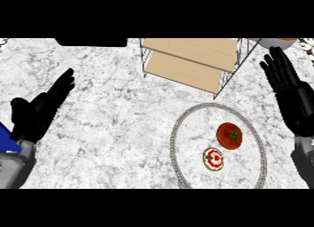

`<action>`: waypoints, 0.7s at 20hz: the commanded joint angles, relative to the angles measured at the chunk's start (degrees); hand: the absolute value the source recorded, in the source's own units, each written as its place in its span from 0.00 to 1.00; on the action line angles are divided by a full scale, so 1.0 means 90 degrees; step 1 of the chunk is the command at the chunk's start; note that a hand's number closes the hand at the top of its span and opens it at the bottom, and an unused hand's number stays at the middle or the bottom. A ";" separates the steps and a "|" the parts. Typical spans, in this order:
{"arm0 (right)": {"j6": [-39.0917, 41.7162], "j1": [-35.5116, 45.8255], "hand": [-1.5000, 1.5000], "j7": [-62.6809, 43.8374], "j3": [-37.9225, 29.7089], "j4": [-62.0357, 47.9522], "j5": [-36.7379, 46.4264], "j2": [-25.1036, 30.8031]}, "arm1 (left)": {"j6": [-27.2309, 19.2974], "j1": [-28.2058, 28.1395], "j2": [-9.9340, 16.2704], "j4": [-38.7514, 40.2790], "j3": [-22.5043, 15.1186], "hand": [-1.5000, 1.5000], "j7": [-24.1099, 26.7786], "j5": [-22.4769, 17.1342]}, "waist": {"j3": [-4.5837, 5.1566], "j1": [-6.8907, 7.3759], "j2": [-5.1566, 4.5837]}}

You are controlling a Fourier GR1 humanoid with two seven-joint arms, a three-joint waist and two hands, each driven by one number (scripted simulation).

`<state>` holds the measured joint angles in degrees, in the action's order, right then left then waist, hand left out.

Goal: Pick the tomato from the placemat and place it in the tiered shelf

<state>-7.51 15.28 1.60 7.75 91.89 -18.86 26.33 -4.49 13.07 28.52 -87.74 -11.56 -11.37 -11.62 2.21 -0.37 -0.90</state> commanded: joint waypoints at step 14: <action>-0.2529 -0.2259 0.00 0.2329 0.1980 0.0529 0.3201 -0.1638 | -0.0016 -0.1624 0.0000 0.0677 0.1233 0.50 0.0681 -0.0615 | -0.0246 0.0036 0.0124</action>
<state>-26.46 3.15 16.70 18.02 94.45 4.55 16.43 -5.91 1.32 28.01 -80.77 -1.93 -5.42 -16.01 0.16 -0.16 0.12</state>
